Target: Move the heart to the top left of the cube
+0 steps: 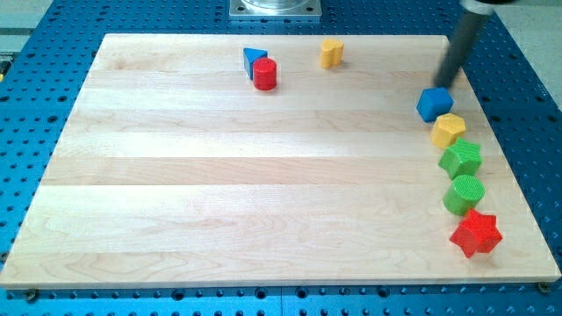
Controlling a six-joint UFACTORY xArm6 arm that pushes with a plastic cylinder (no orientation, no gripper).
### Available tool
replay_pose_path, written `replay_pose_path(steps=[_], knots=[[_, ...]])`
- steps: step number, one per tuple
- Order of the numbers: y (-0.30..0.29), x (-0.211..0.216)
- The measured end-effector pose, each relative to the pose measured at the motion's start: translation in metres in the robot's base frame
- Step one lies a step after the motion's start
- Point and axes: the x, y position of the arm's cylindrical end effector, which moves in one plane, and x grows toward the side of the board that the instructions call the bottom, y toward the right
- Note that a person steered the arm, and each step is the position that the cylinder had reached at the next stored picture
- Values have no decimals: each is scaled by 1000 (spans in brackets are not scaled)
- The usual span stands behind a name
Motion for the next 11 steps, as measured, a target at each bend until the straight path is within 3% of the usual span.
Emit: replay_pose_path(steps=[1,2,4,5,6,7,9,10,11], knots=[[-161,28],[-216,-10],[-149,-64],[-67,-43],[-27,-23],[-57,-54],[31,-50],[78,-76],[94,-53]])
